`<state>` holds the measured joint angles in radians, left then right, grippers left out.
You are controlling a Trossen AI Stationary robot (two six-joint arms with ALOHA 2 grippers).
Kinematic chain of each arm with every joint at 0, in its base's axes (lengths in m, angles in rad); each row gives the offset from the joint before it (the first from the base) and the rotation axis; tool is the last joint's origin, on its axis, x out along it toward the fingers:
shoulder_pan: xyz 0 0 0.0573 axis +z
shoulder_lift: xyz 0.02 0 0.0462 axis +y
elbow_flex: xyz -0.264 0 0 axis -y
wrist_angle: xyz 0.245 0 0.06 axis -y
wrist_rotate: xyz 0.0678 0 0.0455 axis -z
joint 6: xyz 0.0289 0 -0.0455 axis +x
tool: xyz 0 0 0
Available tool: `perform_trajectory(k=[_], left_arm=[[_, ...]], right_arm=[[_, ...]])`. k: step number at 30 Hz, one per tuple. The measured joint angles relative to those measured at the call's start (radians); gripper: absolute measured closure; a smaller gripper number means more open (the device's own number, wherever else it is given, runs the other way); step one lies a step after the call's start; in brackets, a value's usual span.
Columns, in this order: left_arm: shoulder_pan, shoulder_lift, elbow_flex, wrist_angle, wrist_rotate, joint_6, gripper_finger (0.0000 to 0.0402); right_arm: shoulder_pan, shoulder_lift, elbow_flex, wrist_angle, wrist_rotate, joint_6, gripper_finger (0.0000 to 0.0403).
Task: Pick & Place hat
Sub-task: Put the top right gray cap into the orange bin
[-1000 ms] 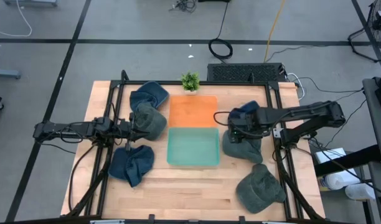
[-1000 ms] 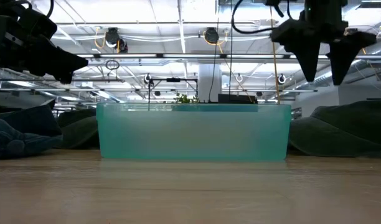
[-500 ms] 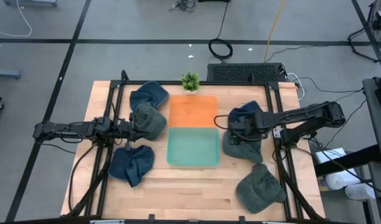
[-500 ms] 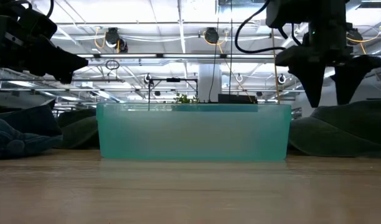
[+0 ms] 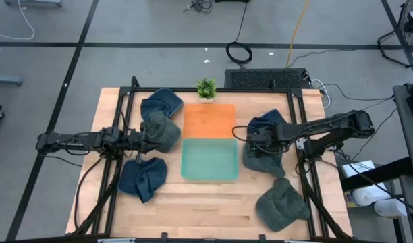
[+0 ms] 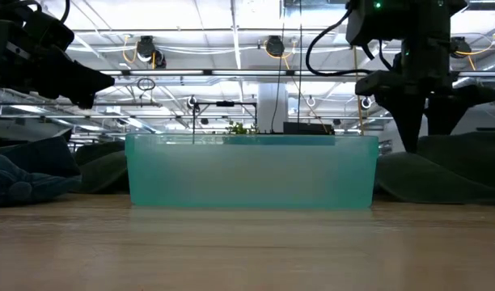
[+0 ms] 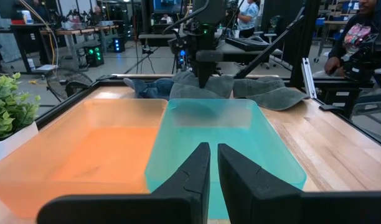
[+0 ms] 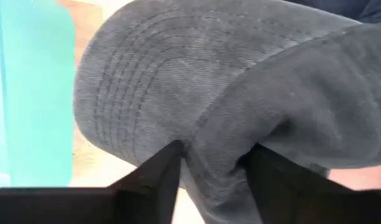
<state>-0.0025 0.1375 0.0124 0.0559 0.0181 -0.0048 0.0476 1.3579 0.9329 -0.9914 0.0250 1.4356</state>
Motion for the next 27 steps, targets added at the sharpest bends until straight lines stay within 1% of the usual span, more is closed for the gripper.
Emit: perform_trajectory(k=[6, 9, 10, 16, 18, 23, 27], left_arm=[[0.0, 0.0, 0.0, 0.0, 0.0, 0.0, 0.0364], [0.0, 0.0, 0.0, 0.0, 0.0, 0.0, 0.0364], [0.0, 0.0, 0.0, 0.0, 0.0, 0.0, 0.0364], [0.0, 0.0, 0.0, 0.0, 0.0, 0.0, 0.0364], [0.0, 0.0, 0.0, 0.0, 0.0, 0.0, 0.0364], [0.0, 0.0, 0.0, 0.0, 0.0, 0.0, 0.0364], [0.0, 0.0, 0.0, 0.0, 0.0, 0.0, 0.0364]], right_arm=[[0.0, 0.0, 0.0, -0.001, 0.0, -0.005, 0.0346], [0.0, 0.0, 0.0, -0.001, -0.001, -0.006, 0.0385], [0.0, 0.0, 0.0, -0.001, -0.002, -0.006, 0.0393], [0.0, 0.0, 0.0, -0.001, -0.004, -0.008, 0.0399], [0.0, 0.0, 0.009, -0.007, -0.026, -0.01, 0.04], [0.016, -0.011, 0.077, -0.035, -0.025, -0.011, 0.0401], [0.026, -0.011, 0.141, -0.109, -0.022, -0.035, 0.0402]])
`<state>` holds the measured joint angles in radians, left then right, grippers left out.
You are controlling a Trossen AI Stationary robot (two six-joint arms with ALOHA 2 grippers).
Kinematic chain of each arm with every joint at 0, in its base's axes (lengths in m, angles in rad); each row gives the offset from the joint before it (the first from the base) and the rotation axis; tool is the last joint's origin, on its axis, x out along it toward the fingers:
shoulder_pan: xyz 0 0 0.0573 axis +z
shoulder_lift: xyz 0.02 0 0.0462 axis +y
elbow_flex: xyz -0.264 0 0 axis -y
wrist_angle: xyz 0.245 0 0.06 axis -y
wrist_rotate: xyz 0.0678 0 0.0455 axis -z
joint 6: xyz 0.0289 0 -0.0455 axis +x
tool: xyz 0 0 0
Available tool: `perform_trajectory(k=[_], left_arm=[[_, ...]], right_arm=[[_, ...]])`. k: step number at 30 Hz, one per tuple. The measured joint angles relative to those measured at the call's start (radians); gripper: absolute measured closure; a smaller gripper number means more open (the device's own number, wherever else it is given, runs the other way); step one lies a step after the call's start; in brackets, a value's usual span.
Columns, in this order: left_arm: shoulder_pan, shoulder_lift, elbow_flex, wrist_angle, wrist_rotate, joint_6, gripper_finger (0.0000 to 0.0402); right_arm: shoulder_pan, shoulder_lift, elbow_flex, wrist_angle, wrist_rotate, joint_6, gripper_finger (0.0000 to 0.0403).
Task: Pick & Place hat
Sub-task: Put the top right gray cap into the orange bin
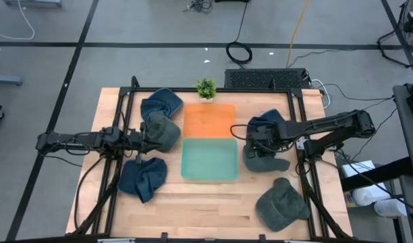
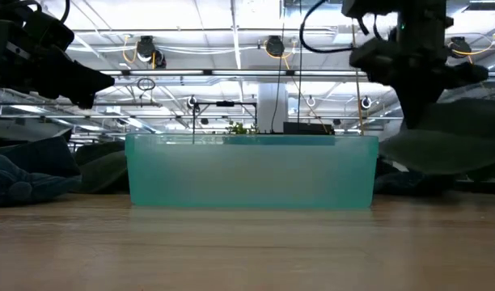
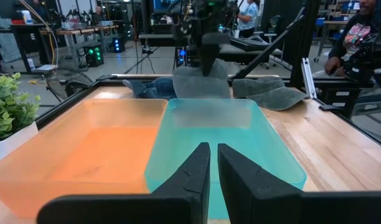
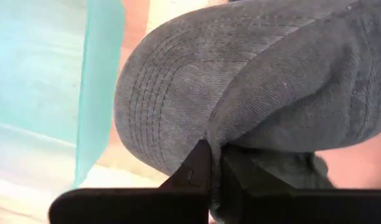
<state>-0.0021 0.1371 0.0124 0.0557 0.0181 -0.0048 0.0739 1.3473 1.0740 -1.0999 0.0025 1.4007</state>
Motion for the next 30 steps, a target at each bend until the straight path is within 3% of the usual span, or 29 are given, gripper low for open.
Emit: perform_trajectory(k=[20, 30], left_arm=[[0.0, 0.0, 0.0, 0.0, 0.0, 0.0, 0.0364], [0.0, 0.0, 0.0, 0.0, 0.0, 0.0, 0.0364]], right_arm=[[0.008, -0.05, 0.299, -0.192, -0.009, -0.232, 0.0403], [0.007, -0.076, 0.393, -0.364, -0.089, -0.287, 0.0403]])
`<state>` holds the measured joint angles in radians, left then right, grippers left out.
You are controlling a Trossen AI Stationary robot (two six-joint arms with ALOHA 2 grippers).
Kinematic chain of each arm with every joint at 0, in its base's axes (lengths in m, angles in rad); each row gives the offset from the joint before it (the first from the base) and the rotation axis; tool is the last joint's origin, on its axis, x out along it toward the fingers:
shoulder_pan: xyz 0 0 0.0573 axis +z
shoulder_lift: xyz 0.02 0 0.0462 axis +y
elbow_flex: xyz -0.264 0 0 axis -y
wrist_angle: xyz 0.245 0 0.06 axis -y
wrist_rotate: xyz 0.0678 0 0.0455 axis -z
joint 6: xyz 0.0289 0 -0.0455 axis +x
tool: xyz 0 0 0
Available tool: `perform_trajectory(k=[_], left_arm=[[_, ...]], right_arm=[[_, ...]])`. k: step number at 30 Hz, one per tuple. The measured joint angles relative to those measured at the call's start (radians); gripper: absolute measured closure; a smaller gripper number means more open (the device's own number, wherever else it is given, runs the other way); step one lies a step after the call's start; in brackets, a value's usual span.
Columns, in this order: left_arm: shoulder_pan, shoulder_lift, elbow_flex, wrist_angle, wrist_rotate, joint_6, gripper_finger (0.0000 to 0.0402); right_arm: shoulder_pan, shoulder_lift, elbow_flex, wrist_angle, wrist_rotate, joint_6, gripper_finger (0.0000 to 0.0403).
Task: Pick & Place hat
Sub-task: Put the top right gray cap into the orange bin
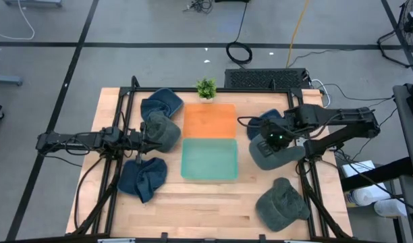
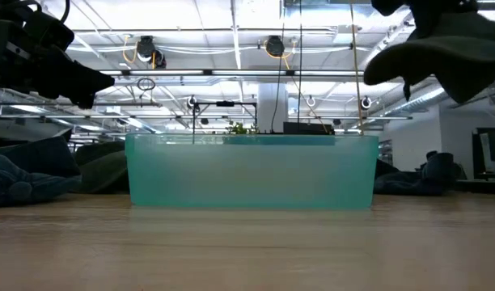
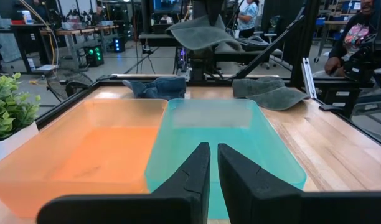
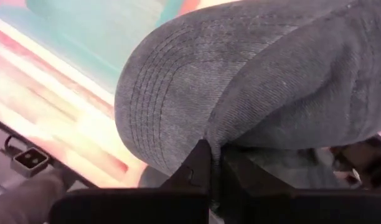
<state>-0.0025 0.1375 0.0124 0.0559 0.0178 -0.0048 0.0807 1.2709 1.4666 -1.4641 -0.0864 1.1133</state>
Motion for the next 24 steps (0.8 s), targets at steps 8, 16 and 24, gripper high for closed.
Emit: perform_trajectory(k=[8, 16, 24], left_arm=[[0.0, 0.0, 0.0, 0.0, 0.0, 0.0, 0.0364], [0.0, 0.0, 0.0, 0.0, 0.0, 0.0, 0.0364], [0.0, 0.0, 0.0, -0.001, 0.0, 0.0, 0.0364]], right_arm=[[0.0, 0.0, 0.066, -0.005, -0.019, 0.118, 0.0403], [0.0, 0.016, 0.097, 0.055, 0.022, 0.239, 0.0403], [-0.01, 0.068, 0.096, 0.148, 0.037, 0.318, 0.0403]])
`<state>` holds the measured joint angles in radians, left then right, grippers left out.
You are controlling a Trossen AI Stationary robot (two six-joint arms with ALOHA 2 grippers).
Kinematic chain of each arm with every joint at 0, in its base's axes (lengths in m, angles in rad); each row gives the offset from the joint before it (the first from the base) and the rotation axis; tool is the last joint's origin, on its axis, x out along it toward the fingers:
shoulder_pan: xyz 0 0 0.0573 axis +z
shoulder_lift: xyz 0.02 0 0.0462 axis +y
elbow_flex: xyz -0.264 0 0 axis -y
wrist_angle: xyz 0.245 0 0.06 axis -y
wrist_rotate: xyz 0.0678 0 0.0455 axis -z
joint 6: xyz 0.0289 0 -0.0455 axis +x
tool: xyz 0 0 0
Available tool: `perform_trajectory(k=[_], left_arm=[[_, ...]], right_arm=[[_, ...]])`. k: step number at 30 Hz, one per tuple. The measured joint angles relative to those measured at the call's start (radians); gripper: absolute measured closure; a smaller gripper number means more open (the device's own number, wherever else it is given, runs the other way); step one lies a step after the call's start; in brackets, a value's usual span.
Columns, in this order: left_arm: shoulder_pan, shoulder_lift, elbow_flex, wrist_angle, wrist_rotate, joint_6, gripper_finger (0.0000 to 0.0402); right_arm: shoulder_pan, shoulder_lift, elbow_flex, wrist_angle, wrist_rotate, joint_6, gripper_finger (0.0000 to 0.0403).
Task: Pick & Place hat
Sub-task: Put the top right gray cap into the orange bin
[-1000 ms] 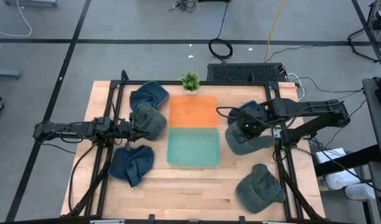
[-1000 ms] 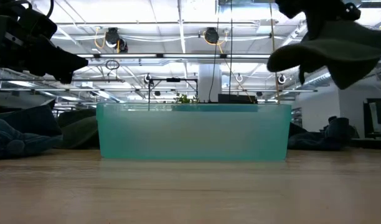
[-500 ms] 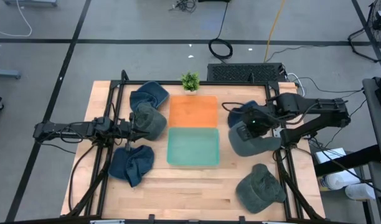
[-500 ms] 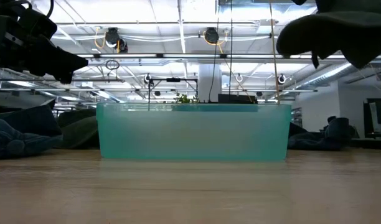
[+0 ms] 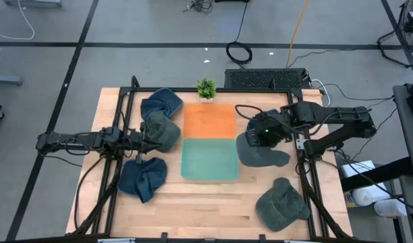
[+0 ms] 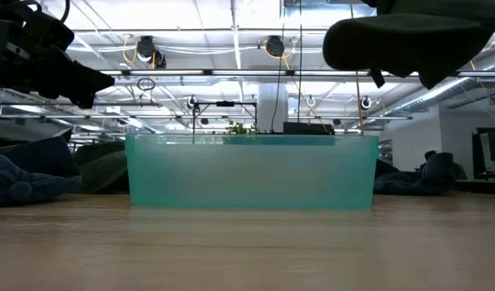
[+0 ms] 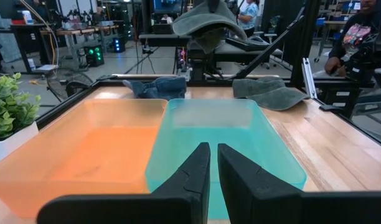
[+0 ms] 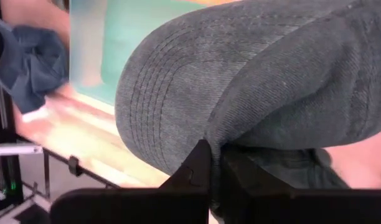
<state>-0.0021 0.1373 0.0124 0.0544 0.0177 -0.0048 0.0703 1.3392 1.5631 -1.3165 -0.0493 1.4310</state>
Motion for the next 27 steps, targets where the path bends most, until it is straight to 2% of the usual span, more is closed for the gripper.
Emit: perform_trajectory(k=[14, 27], left_arm=[[0.0, 0.0, 0.0, 0.001, 0.0, 0.0, 0.0364], [0.0, 0.0, 0.0, 0.001, 0.0, 0.0, 0.0364]], right_arm=[[-0.084, 0.095, -0.001, 0.265, 0.0, 0.041, 0.0403], [-0.209, 0.123, -0.001, 0.533, 0.001, -0.051, 0.0403]])
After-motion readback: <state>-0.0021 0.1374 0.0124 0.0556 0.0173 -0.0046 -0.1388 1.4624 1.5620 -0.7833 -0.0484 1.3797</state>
